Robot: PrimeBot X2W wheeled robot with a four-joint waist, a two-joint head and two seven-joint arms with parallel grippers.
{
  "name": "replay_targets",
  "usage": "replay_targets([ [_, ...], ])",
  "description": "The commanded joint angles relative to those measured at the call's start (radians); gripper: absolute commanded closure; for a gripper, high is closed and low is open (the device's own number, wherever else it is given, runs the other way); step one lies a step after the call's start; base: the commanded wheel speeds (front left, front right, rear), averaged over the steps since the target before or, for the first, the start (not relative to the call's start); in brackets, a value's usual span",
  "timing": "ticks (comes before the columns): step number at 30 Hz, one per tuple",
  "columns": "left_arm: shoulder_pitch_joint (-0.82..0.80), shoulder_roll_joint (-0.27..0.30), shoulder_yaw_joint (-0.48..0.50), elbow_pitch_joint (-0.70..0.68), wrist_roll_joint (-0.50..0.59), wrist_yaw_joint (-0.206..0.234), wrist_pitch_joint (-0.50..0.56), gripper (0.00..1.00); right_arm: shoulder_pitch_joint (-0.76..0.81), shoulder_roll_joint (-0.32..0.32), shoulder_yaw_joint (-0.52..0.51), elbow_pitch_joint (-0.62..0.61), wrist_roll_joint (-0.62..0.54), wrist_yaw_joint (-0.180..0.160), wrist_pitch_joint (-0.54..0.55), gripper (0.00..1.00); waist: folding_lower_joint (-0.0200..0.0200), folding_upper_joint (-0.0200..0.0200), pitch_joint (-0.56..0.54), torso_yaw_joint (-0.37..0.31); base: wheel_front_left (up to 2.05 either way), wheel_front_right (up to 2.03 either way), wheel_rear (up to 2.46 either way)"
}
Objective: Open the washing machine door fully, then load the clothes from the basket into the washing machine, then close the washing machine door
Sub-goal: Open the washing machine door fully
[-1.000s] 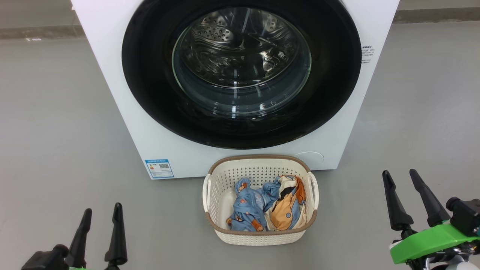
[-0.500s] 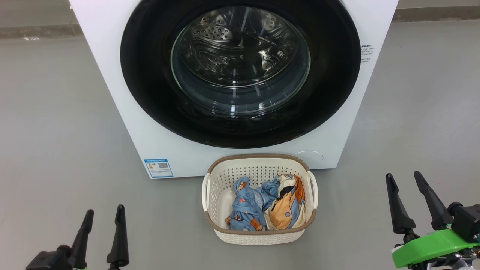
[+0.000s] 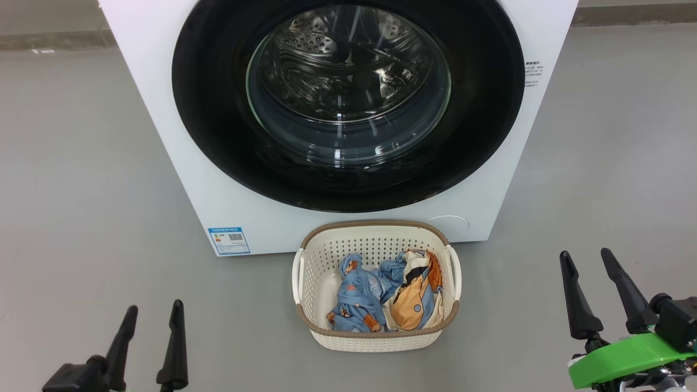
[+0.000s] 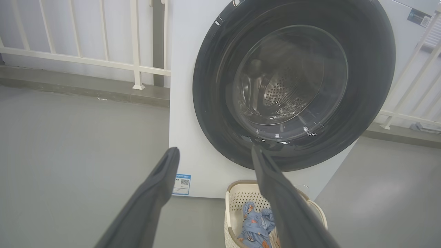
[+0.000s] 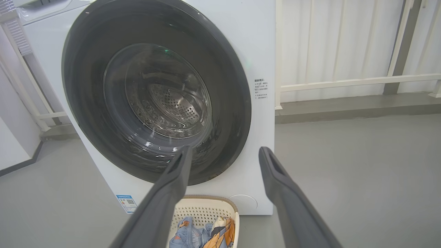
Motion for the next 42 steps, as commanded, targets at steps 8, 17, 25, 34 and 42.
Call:
replay_targets([
  [8,-0.035,0.026,0.031,-0.038,0.007,0.017,0.000,0.00,-0.024,-0.013,0.020,-0.034,-0.013,0.008,-0.012,0.00,0.0000,0.0000,0.013,0.001,0.63,0.63,-1.25],
  [17,-0.039,0.030,0.029,-0.045,0.000,0.020,0.004,0.00,-0.030,-0.008,0.021,-0.034,-0.013,0.008,-0.013,0.00,0.0000,0.0000,0.019,0.001,1.17,1.17,-2.34],
  [25,-0.049,0.031,0.027,-0.048,-0.008,0.020,0.004,0.00,-0.037,-0.006,0.023,-0.034,-0.014,0.008,-0.013,0.00,0.0000,0.0000,0.027,0.002,1.23,1.23,-2.46],
  [34,-0.055,0.022,0.038,-0.054,-0.035,0.011,-0.014,0.00,-0.041,-0.006,0.017,-0.034,-0.017,0.008,-0.016,0.00,0.0000,0.0000,0.028,0.004,1.11,1.10,-2.21],
  [42,-0.056,0.023,0.032,-0.046,-0.035,0.015,-0.016,0.00,-0.044,-0.007,0.020,-0.031,-0.012,0.008,-0.011,0.00,0.0000,0.0000,0.028,0.007,0.49,0.49,-0.99],
])
